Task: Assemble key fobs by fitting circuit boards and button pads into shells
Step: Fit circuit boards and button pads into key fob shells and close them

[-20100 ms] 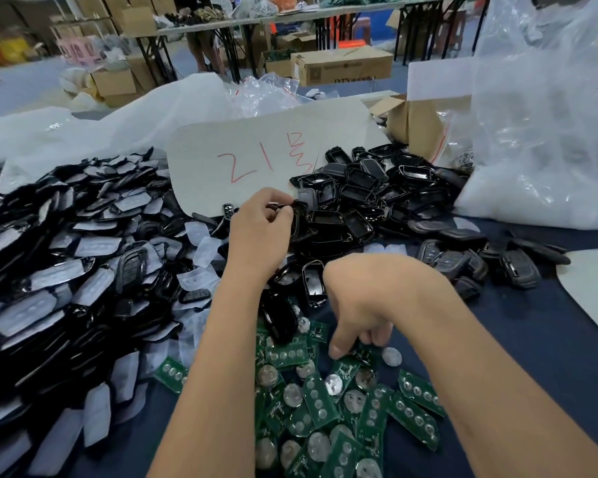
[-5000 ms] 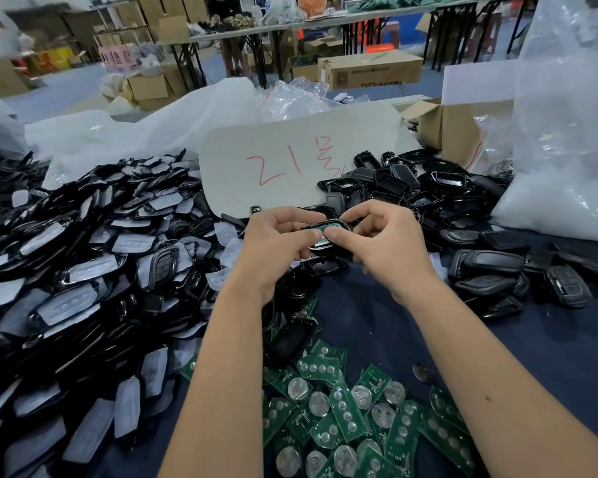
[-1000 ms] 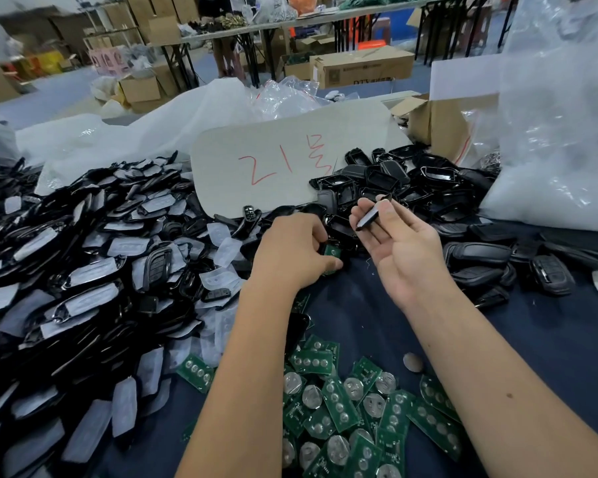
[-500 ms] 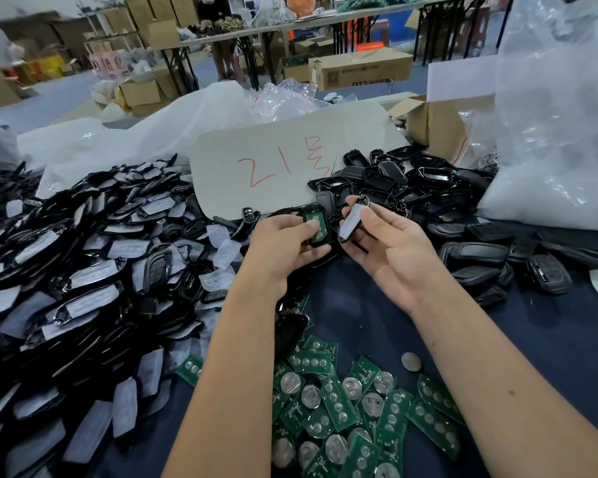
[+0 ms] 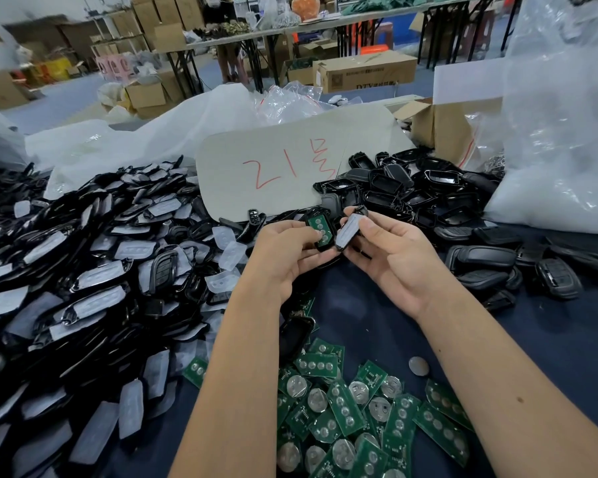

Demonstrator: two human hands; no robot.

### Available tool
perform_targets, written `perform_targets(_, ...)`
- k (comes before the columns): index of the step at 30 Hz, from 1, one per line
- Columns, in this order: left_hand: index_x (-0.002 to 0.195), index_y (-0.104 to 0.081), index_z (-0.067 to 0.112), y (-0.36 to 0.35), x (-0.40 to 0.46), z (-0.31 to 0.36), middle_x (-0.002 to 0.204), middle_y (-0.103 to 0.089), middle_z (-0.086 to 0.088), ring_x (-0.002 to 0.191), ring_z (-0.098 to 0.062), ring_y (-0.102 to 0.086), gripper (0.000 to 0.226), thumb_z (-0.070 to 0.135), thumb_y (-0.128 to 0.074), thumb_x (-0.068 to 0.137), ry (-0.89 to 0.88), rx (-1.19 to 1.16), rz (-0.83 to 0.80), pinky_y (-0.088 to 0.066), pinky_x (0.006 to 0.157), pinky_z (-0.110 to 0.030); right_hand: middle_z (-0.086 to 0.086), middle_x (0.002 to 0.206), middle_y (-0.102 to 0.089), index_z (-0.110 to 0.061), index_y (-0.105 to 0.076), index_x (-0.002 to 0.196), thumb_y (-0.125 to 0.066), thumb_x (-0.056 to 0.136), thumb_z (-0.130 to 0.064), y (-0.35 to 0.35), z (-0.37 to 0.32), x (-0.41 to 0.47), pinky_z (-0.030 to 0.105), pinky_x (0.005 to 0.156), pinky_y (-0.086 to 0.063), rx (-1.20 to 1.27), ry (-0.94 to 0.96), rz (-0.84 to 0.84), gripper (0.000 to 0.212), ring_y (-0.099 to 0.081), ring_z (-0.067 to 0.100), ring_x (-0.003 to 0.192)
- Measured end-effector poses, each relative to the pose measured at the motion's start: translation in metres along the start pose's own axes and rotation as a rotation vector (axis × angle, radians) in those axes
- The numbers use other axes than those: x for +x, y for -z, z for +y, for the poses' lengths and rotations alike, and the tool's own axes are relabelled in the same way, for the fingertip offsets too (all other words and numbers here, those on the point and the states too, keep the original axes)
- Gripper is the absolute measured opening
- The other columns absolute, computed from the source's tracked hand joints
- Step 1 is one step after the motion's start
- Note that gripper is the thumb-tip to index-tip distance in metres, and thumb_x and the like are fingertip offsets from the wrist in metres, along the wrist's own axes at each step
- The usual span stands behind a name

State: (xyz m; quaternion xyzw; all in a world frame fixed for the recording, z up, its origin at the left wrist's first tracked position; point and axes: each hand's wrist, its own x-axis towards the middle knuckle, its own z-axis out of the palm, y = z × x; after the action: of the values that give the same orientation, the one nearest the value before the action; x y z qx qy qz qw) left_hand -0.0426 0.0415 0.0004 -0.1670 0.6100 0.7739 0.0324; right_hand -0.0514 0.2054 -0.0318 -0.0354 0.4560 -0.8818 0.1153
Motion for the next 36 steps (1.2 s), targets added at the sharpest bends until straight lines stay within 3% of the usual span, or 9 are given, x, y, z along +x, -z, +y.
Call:
perform_targets(5, 0.114, -0.059, -0.006, 0.0, -0.001, -0.001, 0.114, -0.067, -0.031, 0.079, -0.031, -0.071, 0.023, -0.011, -0.062, 0.092, -0.014, -0.006, 0.013, -0.064, 0.065, -0.03, 0.008, 0.107, -0.072, -0.007, -0.072, 0.117, -0.057, 0.101, -0.009, 0.0, 0.0, 0.0, 0.039, 0.102, -0.054, -0.009, 0.011, 0.022, 0.022, -0.07, 0.018, 0.098)
perform_targets(9, 0.122, -0.057, -0.016, 0.0, 0.0, -0.002, 0.11, -0.069, -0.029, 0.083, -0.032, -0.069, 0.031, -0.01, -0.064, 0.092, -0.029, 0.01, 0.017, -0.064, 0.065, -0.03, 0.006, 0.103, -0.075, -0.007, -0.072, 0.114, -0.057, 0.102, -0.008, -0.001, 0.001, 0.0, 0.034, 0.092, -0.06, -0.037, 0.036, 0.029, 0.019, -0.072, 0.015, 0.095)
perform_targets(13, 0.096, -0.068, -0.005, 0.0, 0.0, -0.005, 0.094, -0.071, -0.017, 0.068, -0.022, -0.072, 0.009, -0.006, -0.072, 0.089, -0.13, 0.06, -0.01, -0.063, 0.067, -0.029, 0.007, 0.099, -0.076, -0.007, -0.074, 0.108, -0.06, 0.1, -0.005, -0.001, 0.003, 0.001, 0.036, 0.093, -0.06, -0.075, 0.099, 0.074, 0.016, -0.072, 0.018, 0.096)
perform_targets(18, 0.089, -0.075, 0.007, -0.002, -0.002, -0.008, 0.076, -0.075, -0.006, 0.072, -0.023, -0.077, 0.01, 0.008, -0.083, 0.085, -0.262, 0.245, -0.017, -0.061, 0.086, -0.056, 0.011, 0.106, -0.079, -0.007, -0.076, 0.11, -0.067, 0.096, -0.005, -0.001, 0.005, 0.0, 0.038, 0.096, -0.06, -0.153, 0.181, 0.131, 0.016, -0.074, 0.02, 0.102)
perform_targets(23, 0.083, -0.078, 0.016, -0.008, -0.005, -0.005, 0.072, -0.076, 0.001, 0.072, -0.012, -0.075, 0.012, 0.006, -0.084, 0.084, -0.436, 0.418, -0.046, -0.064, 0.068, -0.03, 0.013, 0.11, -0.078, -0.005, -0.075, 0.117, -0.075, 0.092, -0.007, -0.001, 0.008, 0.002, 0.039, 0.096, -0.06, -0.221, 0.208, 0.225, 0.025, -0.074, 0.027, 0.109)
perform_targets(28, 0.093, -0.08, 0.011, -0.012, -0.005, -0.005, 0.082, -0.079, -0.001, 0.078, -0.014, -0.077, 0.011, 0.006, -0.083, 0.084, -0.519, 0.593, -0.092, -0.063, 0.075, -0.03, 0.009, 0.099, -0.081, -0.01, -0.079, 0.106, -0.079, 0.09, -0.009, 0.002, 0.008, 0.001, 0.034, 0.088, -0.062, -0.252, 0.244, 0.242, 0.017, -0.076, 0.022, 0.097)
perform_targets(31, 0.089, -0.081, 0.019, -0.014, -0.007, -0.005, 0.081, -0.078, 0.007, 0.073, -0.004, -0.073, 0.021, 0.009, -0.09, 0.073, -0.583, 0.736, -0.104, -0.058, 0.073, -0.018, 0.005, 0.094, -0.081, -0.017, -0.082, 0.098, -0.082, 0.088, -0.012, 0.002, 0.009, 0.001, 0.034, 0.084, -0.062, -0.295, 0.272, 0.261, 0.011, -0.077, 0.018, 0.091)
perform_targets(34, 0.081, -0.079, 0.027, -0.013, -0.006, -0.005, 0.072, -0.074, 0.016, 0.065, 0.0, -0.069, 0.022, 0.01, -0.09, 0.071, -0.6, 0.774, -0.118, -0.053, 0.065, -0.015, 0.002, 0.09, -0.081, -0.022, -0.083, 0.091, -0.088, 0.082, -0.027, 0.003, 0.01, 0.001, 0.042, 0.084, -0.064, -0.413, 0.306, 0.324, 0.012, -0.077, 0.021, 0.09)
perform_targets(36, 0.077, -0.077, 0.029, -0.011, -0.005, -0.007, 0.066, -0.071, 0.015, 0.063, -0.003, -0.069, 0.023, 0.011, -0.09, 0.072, -0.597, 0.781, -0.097, -0.054, 0.063, -0.018, 0.002, 0.088, -0.08, -0.021, -0.082, 0.093, -0.089, 0.072, -0.046, 0.004, 0.011, 0.001, 0.05, 0.085, -0.064, -0.509, 0.321, 0.361, 0.033, -0.077, 0.027, 0.09)
